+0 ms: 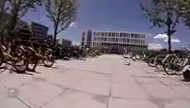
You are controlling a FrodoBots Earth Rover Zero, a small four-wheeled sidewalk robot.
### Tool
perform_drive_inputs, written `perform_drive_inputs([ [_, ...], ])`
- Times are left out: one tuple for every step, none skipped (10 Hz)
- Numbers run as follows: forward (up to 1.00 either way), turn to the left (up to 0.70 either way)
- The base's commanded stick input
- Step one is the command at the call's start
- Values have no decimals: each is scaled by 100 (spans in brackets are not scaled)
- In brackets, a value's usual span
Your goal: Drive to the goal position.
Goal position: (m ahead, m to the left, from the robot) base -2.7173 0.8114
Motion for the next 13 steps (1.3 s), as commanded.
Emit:
perform_drive_inputs([
  [50,0],
  [48,0],
  [39,0],
  [30,0],
  [21,0],
  [12,0],
  [3,0],
  [0,0],
  [0,0],
  [0,0],
  [0,0],
  [0,0],
  [0,0],
])
